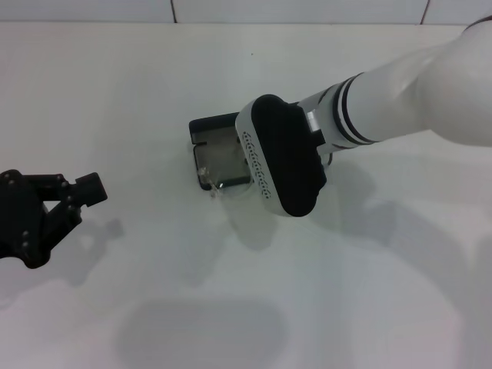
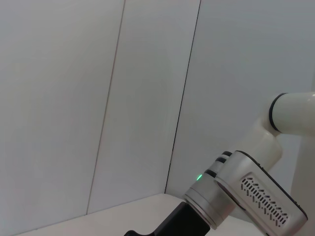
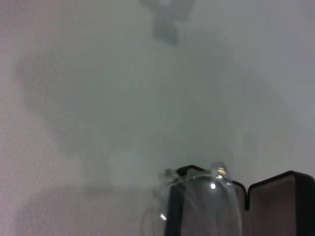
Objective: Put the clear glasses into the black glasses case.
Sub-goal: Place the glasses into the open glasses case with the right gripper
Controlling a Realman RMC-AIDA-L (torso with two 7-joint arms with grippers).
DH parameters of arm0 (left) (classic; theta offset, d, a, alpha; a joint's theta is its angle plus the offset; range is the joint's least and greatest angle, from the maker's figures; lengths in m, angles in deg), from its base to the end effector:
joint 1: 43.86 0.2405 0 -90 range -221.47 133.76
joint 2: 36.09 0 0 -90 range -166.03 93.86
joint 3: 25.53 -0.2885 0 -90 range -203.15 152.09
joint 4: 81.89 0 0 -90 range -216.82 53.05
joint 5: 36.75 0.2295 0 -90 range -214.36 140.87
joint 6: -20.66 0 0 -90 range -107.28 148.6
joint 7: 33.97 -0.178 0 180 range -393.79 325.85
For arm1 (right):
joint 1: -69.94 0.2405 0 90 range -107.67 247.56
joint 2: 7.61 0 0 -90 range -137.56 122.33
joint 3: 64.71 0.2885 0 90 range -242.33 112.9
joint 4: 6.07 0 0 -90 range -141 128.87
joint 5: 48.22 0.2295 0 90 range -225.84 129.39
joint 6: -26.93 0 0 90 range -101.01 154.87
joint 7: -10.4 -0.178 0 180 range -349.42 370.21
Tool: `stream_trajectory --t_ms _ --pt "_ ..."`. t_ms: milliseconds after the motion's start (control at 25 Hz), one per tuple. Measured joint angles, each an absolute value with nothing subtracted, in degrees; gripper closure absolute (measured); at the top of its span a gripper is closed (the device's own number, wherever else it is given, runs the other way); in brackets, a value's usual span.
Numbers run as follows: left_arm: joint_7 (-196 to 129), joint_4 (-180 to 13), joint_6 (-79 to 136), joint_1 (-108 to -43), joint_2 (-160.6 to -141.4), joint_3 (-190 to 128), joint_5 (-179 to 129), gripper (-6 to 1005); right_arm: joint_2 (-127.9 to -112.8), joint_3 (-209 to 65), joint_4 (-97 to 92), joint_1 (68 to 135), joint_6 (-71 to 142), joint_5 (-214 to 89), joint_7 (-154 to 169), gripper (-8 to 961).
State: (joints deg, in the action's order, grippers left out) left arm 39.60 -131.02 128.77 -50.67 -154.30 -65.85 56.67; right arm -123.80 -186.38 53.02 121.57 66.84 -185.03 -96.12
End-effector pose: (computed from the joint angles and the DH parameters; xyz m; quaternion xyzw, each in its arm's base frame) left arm -0.3275 0.2503 0.0344 -0.8897 -0.1802 -0.3716 0.1948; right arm 0.0991 0.4311 -0.1888 -0.9069 -0.3452 -0.1671 0.1746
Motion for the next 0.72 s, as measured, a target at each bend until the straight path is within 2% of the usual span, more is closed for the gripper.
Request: stream_trajectory --t_ms 720 --pt "39.7 -130.7 128.8 -51.4 -154.30 -66.0 57.0 955 -123.80 -188.2 49.4 122.6 61.5 -182.3 -96.4 680"
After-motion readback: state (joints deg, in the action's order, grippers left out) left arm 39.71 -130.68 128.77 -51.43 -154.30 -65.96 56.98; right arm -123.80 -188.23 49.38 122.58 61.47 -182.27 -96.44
